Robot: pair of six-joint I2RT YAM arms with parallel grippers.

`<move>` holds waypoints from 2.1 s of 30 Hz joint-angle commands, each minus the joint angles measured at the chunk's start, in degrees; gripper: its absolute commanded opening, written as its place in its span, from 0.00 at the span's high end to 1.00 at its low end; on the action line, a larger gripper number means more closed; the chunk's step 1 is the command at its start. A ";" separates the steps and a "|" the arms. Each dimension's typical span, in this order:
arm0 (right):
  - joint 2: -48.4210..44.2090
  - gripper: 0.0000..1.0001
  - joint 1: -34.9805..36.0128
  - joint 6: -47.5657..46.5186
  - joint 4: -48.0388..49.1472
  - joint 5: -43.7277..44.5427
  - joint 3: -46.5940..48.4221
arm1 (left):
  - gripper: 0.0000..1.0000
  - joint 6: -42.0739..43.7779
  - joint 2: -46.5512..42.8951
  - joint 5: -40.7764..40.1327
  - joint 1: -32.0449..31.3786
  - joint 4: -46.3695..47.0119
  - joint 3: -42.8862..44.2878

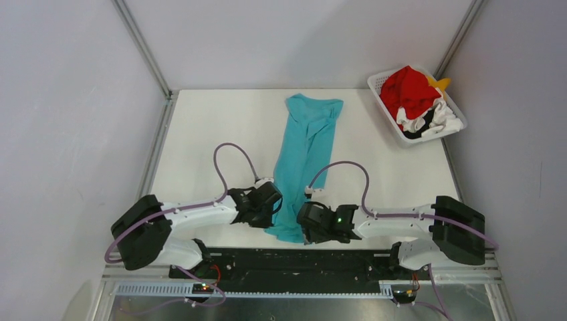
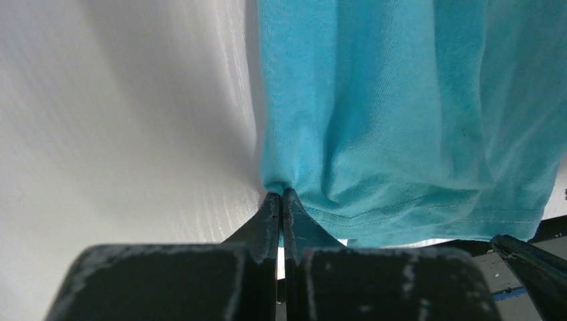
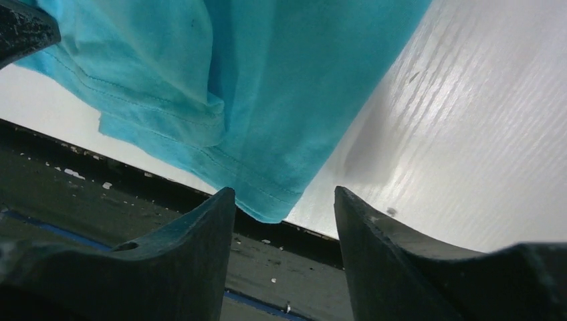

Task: Fold and stack the t-shirts
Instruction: Grab the bottom of the folded rectangular tshirt with both arms, then fold the folded rectangular tshirt in 1/3 of the way

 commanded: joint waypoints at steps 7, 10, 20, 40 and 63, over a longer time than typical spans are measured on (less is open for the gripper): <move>1.91 0.85 2.25 7.79 4.53 -0.37 -4.95 | 1.00 -0.79 -3.18 0.82 -0.28 -1.60 -5.75; 0.23 1.00 5.45 9.55 3.79 0.11 -6.81 | 1.00 -1.97 -5.66 1.01 -0.28 -2.22 -8.43; -5.36 1.00 12.10 12.10 4.22 1.62 -8.81 | 1.00 -2.66 -18.84 7.24 -0.61 -3.12 -12.45; -20.58 1.00 -22.59 -11.56 5.75 -8.26 -0.90 | 1.00 6.17 -3.18 -3.30 9.05 -0.65 21.39; 4.64 1.00 -45.73 -18.21 16.06 -20.30 11.93 | 1.00 17.01 30.73 5.99 22.88 -0.72 50.87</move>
